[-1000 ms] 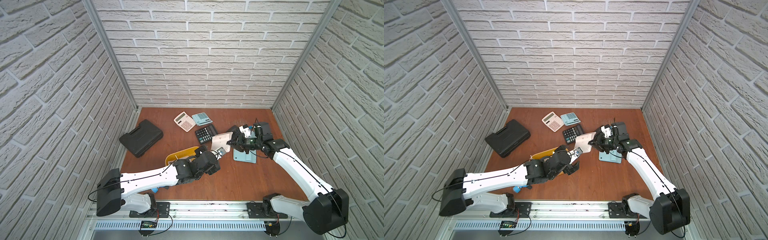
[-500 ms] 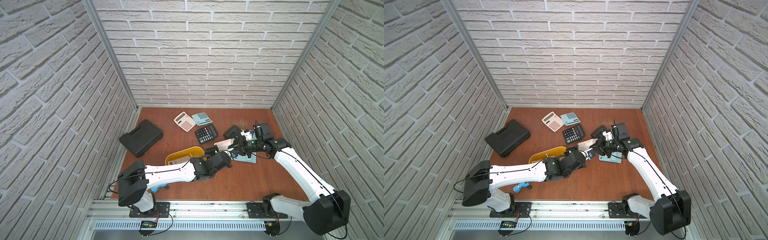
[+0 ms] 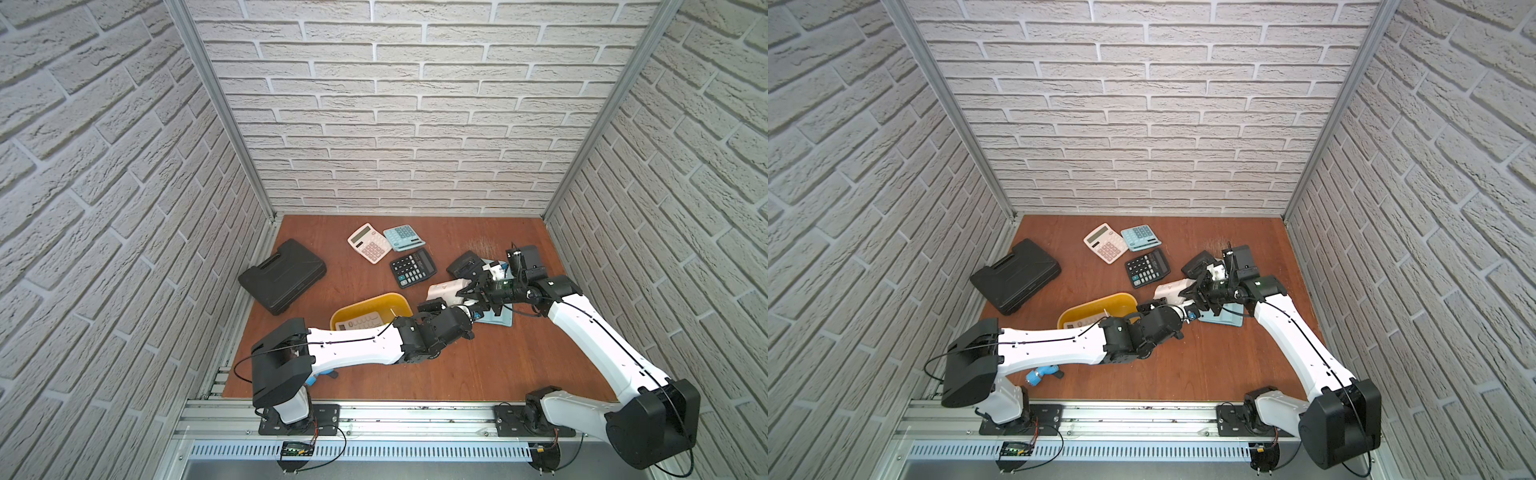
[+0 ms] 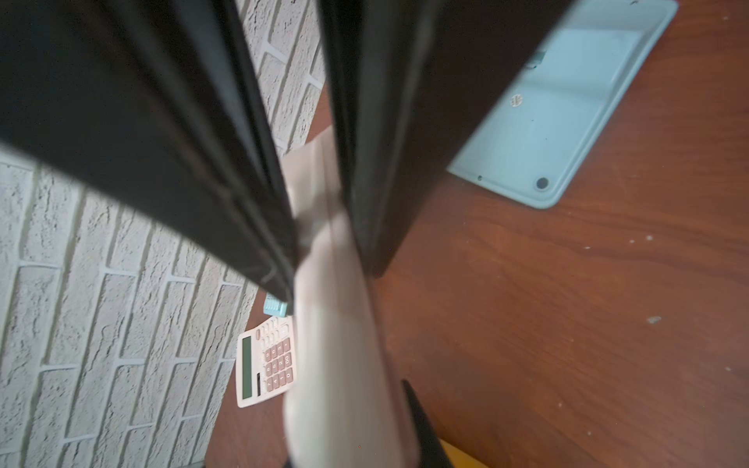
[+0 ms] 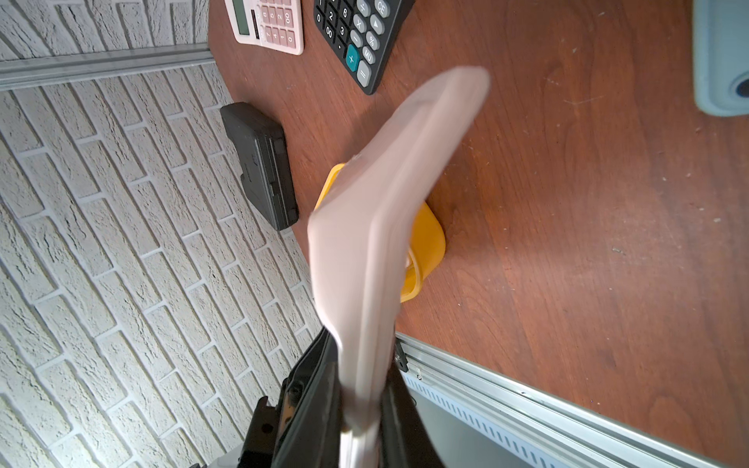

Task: Put the calculator in the storage box
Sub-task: Pick up the calculator at the center of the board.

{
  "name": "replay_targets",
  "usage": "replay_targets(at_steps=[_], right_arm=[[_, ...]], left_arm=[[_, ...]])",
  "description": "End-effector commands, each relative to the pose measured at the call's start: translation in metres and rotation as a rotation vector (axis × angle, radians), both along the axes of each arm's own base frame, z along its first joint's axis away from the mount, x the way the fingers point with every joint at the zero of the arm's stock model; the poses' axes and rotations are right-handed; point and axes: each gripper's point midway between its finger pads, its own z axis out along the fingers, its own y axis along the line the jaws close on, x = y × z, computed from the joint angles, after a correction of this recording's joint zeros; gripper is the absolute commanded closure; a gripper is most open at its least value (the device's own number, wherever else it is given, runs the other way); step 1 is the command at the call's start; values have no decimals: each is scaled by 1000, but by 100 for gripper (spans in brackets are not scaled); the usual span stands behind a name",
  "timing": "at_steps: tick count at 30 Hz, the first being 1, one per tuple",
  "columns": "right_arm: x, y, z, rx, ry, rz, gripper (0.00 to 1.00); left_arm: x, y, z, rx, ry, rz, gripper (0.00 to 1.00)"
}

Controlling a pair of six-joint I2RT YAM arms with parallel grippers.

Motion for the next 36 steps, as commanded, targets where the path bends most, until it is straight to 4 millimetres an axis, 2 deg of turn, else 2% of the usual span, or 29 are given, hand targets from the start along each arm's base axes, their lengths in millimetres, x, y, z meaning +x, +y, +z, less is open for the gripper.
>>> replay_targets(at_steps=[1, 7, 11, 15, 16, 20, 22, 24, 26, 28, 36], right_arm=[[3, 11, 16, 53, -69, 50, 97], [6, 12, 23, 61, -108, 50, 95], [9, 2, 25, -12, -162, 35, 82], [16, -21, 32, -124, -251, 0, 70], [18, -29, 36, -155, -286, -16, 65], [21, -65, 47, -290, -401, -105, 29], [18, -79, 55, -343, -463, -134, 17], [16, -85, 64, -374, -540, -129, 9], [14, -84, 72, -379, -626, -106, 2], [12, -73, 82, -336, -738, -56, 0], [12, -33, 85, -113, -899, 115, 0]], left_arm=[[7, -11, 22, -75, -44, 7, 80], [9, -11, 31, -111, -54, 22, 88], [12, -5, 41, -178, -35, 42, 93], [18, 10, 53, -289, 21, 75, 95], [19, 14, 56, -320, 44, 81, 95], [22, 31, 63, -437, 131, 103, 98], [22, 42, 65, -503, 176, 114, 99], [22, 50, 67, -580, 236, 116, 99], [20, 56, 71, -672, 319, 109, 100], [21, 65, 78, -789, 416, 112, 100], [22, 84, 110, -1198, 764, 34, 100]])
